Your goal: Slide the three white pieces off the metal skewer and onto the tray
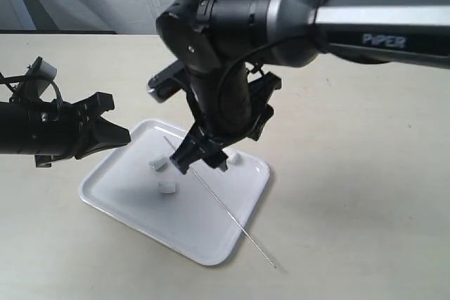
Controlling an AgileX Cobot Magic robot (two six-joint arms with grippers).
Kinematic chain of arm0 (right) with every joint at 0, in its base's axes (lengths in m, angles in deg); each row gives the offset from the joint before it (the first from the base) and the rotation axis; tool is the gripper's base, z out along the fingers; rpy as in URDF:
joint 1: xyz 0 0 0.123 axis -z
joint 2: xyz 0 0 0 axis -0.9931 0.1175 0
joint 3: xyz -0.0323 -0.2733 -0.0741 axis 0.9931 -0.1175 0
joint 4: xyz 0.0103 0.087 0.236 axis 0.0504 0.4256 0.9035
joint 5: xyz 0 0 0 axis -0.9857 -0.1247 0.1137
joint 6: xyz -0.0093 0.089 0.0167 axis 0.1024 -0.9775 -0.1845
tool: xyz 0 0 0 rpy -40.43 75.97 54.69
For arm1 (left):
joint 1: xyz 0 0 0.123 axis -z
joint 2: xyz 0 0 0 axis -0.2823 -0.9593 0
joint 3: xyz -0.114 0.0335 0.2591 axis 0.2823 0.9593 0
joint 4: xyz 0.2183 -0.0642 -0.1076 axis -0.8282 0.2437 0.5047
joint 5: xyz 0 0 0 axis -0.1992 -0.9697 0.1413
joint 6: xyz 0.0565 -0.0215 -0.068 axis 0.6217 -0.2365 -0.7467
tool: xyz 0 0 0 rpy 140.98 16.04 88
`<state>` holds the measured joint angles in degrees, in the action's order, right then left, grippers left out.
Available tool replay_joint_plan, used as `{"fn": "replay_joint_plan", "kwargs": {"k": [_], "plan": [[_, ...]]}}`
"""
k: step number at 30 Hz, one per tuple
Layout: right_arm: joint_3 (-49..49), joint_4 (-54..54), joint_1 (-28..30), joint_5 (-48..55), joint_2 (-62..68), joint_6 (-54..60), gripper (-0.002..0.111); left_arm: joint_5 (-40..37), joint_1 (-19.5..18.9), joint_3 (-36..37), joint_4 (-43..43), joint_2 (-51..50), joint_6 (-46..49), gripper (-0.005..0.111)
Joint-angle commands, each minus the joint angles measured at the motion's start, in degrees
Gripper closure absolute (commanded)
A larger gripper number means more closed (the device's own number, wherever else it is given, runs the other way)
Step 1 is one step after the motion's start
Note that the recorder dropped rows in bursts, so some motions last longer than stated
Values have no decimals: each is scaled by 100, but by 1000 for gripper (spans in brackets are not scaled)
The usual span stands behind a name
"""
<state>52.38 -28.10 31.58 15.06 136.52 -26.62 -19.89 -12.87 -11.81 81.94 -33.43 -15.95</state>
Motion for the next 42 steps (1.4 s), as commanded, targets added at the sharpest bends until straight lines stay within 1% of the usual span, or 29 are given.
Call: {"fn": "replay_joint_plan", "kwargs": {"k": [1, 6, 10, 13, 14, 19, 24, 29, 32, 35, 39, 42], "plan": [[32, -505, 37, 19, -586, -292, 58, -17, 0, -3, -7, 32, 32, 107], [22, -540, 26, 19, -1280, -330, 82, 69, 0, -3, -19, 32, 186, 107], [11, -482, 26, 19, -1813, -618, 95, 77, 0, -3, -19, 32, 186, 107], [-98, -515, 26, 19, -2271, -828, 108, 75, 0, -3, -19, 32, 357, 107], [-174, -520, 26, 19, -2479, -879, 109, 75, 0, -3, -19, 32, 380, 107], [-717, -520, 26, 19, -3333, -894, 109, 75, 0, -3, 3, 32, 554, 107], [-1571, -520, 26, -4, -4304, -933, 109, 193, 0, -3, 8, 52, 786, 107], [-2522, -520, 26, -1063, -5306, -933, 109, 664, 0, -3, -262, 425, 786, 107], [-3041, -628, 26, -1511, -5752, -866, 109, 905, 0, -3, -381, 924, 786, 107], [-3276, -955, 26, -1549, -6050, -866, 109, 1268, 0, -3, -722, 1666, 797, 107], [-3347, -1370, 26, -1688, -6424, -866, 109, 1744, 0, -3, -1575, 2912, 715, 107], [-3347, -1649, 26, -1915, -6747, -878, 109, 1862, 0, -3, -2548, 3931, 161, 107]]}}
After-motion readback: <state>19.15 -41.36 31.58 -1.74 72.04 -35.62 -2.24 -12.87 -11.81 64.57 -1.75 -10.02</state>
